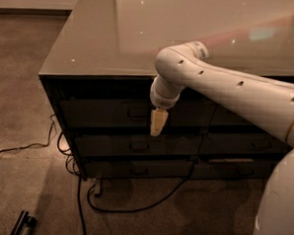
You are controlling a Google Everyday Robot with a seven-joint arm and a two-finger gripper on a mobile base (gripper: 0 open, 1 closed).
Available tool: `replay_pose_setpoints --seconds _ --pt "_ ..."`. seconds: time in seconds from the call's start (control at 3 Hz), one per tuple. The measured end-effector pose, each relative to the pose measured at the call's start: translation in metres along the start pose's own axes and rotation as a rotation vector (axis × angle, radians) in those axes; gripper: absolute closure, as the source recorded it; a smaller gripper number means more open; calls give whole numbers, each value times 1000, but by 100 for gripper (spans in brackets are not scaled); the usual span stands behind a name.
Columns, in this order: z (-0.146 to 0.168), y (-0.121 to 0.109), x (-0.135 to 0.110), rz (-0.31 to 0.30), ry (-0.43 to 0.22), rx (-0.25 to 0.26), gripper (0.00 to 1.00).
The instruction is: Open top drawer
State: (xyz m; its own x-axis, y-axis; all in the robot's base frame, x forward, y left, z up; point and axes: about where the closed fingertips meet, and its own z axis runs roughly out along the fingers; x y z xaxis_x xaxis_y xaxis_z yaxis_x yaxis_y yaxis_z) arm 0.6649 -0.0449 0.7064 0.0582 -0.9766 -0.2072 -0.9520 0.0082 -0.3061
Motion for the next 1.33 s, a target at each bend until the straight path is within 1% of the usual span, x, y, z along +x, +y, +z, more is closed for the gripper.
replay_pose_setpoints --seconds 0.33,0.67,1.0,1.33 --pt "13 -8 15 -6 45 4 0" --pt "27 -20 34 12 88 -2 0" --pt "41 -26 49 31 119 -21 0" --pt "62 -28 58 53 125 -53 0"
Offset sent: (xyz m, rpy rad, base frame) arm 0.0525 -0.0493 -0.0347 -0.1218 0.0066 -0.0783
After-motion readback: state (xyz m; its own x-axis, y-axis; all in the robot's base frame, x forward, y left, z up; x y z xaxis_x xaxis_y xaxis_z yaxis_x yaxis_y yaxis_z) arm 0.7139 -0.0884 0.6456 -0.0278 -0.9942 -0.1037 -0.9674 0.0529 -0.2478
